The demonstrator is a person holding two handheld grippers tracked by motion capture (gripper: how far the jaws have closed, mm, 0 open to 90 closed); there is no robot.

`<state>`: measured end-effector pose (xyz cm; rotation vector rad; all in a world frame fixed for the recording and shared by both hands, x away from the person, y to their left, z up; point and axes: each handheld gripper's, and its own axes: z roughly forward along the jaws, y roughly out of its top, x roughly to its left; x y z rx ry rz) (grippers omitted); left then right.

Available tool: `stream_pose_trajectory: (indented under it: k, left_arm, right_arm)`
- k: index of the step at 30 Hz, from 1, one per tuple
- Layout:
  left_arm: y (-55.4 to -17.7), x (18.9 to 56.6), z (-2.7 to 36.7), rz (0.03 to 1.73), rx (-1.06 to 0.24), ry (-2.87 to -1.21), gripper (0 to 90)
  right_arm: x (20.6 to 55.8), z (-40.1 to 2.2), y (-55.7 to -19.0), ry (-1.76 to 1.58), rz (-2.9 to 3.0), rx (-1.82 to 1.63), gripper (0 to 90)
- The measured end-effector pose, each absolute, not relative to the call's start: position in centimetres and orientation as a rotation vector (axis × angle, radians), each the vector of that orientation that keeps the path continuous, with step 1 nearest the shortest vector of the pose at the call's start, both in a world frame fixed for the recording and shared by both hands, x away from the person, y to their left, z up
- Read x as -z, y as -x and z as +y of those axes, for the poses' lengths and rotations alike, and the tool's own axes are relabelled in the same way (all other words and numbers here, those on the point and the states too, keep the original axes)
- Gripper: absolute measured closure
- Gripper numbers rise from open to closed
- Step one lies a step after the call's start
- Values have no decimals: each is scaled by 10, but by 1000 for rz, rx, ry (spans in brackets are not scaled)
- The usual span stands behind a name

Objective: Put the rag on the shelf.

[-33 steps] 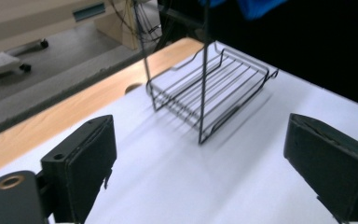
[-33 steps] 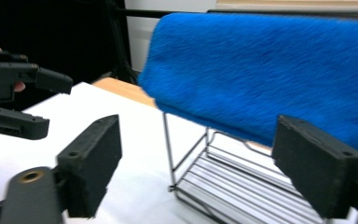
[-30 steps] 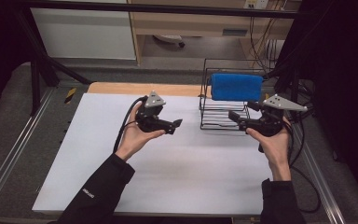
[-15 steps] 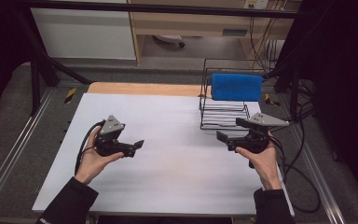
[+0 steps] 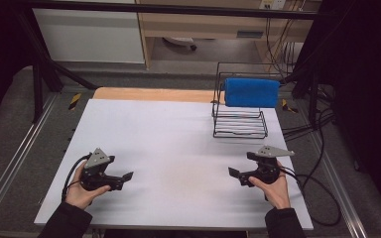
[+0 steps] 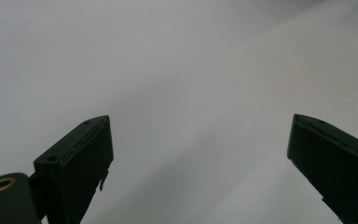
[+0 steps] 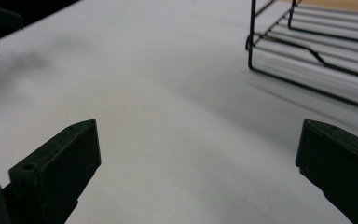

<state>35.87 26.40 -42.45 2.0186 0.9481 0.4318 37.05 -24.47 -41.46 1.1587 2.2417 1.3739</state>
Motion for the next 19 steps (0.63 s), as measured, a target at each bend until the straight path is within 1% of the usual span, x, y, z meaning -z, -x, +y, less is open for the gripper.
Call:
stream_pose_trajectory:
  k: [8,14,19]
  left_arm:
    - [-353,438,282,969,-427,-2014,70]
    - [-351,447,292,1005,-427,-2016,70]
    - [-353,448,294,1014,-432,-2007,70]
  right_arm:
    - [442,-263,-360,-1183,2300,-1340,7]
    - [448,-267,-356,-1181,2317,-1322,7]
    - [450,-265,-356,-1186,2347,-1296,8]
